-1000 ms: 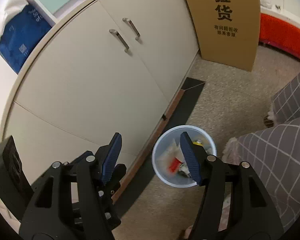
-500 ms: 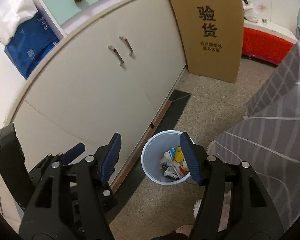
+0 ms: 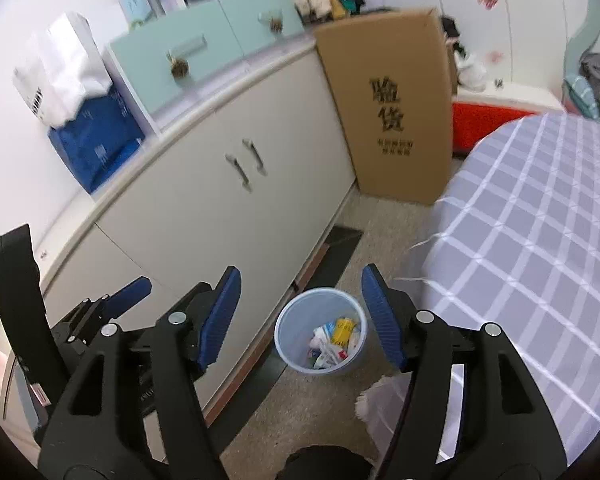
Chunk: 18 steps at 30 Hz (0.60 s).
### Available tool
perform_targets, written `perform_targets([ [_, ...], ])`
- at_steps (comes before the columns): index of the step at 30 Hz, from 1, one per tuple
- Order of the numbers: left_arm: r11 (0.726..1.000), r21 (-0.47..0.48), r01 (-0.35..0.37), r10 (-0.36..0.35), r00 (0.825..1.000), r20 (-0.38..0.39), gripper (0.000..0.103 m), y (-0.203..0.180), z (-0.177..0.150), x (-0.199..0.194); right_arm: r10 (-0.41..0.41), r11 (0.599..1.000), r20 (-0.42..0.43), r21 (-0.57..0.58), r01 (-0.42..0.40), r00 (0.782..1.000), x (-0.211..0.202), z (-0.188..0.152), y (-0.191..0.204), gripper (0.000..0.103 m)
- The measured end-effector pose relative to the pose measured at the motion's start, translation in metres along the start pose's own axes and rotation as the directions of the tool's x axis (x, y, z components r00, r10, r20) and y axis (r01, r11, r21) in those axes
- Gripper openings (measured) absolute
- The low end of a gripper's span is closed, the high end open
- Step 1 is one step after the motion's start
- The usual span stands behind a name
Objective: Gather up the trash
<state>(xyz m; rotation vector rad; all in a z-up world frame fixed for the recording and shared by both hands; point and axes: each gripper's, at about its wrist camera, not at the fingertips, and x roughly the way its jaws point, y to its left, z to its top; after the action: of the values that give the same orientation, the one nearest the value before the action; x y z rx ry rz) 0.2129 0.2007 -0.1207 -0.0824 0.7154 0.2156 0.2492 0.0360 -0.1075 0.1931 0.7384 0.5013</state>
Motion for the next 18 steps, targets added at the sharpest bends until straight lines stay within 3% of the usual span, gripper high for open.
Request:
perform_targets([
  [7, 0.999, 0.035, 0.009, -0.013, 0.994, 0.112, 0.084, -0.046, 0.0, -0.069, -0.036, 0.999, 0.126, 0.032, 0.032, 0.991, -0.081, -0.009, -0.029, 0.069],
  [18, 0.996, 0.094, 0.006, -0.035, 0.95, 0.31, 0.091, -0.107, -0.013, -0.178, -0.155, 0.988, 0.285, 0.05, 0.147, 0.946, -0.197, -0.047, -0.057, 0.079],
])
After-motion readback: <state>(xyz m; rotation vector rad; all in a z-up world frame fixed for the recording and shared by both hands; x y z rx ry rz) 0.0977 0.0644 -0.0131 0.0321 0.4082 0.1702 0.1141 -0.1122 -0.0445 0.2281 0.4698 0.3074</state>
